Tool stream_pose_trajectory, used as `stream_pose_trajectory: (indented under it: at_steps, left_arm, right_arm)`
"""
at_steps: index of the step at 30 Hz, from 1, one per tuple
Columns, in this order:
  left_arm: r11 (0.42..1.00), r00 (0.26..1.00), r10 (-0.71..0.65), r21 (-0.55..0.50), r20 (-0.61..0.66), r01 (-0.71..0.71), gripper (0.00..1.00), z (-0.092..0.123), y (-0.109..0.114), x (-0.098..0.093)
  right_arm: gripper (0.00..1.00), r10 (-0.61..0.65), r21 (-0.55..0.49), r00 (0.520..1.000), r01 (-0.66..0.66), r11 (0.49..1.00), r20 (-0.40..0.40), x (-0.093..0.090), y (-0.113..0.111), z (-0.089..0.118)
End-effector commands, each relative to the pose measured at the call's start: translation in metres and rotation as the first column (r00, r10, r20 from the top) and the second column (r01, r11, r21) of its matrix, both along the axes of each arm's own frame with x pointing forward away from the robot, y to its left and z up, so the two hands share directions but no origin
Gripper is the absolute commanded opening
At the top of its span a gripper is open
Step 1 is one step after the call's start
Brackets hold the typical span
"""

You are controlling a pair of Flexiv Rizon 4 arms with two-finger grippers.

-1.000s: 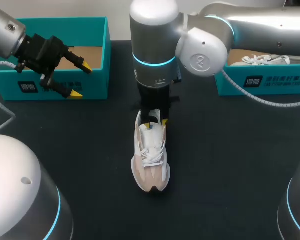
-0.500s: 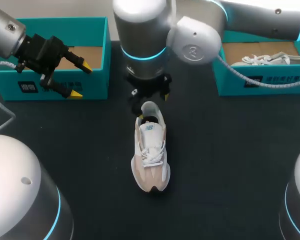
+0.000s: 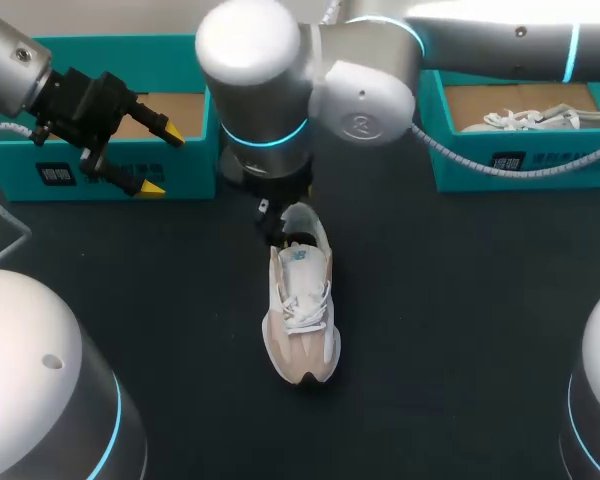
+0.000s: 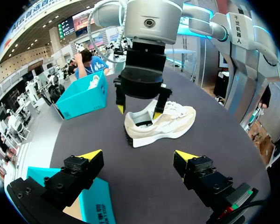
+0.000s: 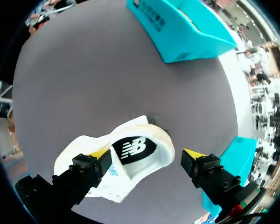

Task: Take the shoe out of the shoebox, open the shoe tongue, remove and reinsert the insole, then place the shoe into the shoebox

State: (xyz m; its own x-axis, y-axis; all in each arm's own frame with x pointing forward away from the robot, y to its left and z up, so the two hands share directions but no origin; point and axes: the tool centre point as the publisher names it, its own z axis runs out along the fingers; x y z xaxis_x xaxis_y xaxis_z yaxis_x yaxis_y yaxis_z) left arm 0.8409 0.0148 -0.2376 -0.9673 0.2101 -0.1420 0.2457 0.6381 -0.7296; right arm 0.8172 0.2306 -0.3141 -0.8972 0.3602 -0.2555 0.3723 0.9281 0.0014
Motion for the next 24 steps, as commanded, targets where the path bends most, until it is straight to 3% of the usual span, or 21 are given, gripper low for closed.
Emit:
stream_pose_trajectory:
  at_steps: [1,14,15,16,17,19,20,24]
  left_arm:
    - [1.0,1.0,0.0,0.003,0.0,0.0,1.0,0.0,0.0,0.0]
    - [1.0,1.0,0.0,0.003,0.0,0.0,1.0,0.0,0.0,0.0]
    - [1.0,1.0,0.0,0.003,0.0,0.0,1.0,0.0,0.0,0.0]
    - [1.0,1.0,0.0,0.003,0.0,0.0,1.0,0.0,0.0,0.0]
    - [1.0,1.0,0.0,0.003,0.0,0.0,1.0,0.0,0.0,0.0]
    - [1.0,1.0,0.0,0.003,0.0,0.0,1.0,0.0,0.0,0.0]
    - [1.0,1.0,0.0,0.003,0.0,0.0,1.0,0.0,0.0,0.0]
    - [1.0,1.0,0.0,0.003,0.0,0.0,1.0,0.0,0.0,0.0]
  right_arm:
    - [1.0,0.141,-0.047,0.988,-0.144,0.988,-0.062,0.021,0.005,-0.022]
    - [1.0,0.182,-0.049,0.981,-0.185,0.982,-0.061,0.044,-0.019,-0.052]
    - [0.95,0.187,-0.049,0.98,-0.191,0.98,-0.074,0.045,-0.021,-0.055]
    - [0.8,0.19,-0.054,0.978,-0.195,0.979,-0.08,0.045,-0.022,-0.058]
    - [0.73,0.199,-0.059,0.976,-0.204,0.977,-0.084,0.045,-0.022,-0.058]
    - [0.65,0.199,-0.059,0.977,-0.204,0.977,-0.077,0.046,-0.022,-0.061]
    - [0.51,0.201,-0.06,0.977,-0.206,0.977,-0.077,0.047,-0.022,-0.064]
    - [0.29,0.207,-0.059,0.975,-0.212,0.976,-0.085,0.05,-0.018,-0.07]
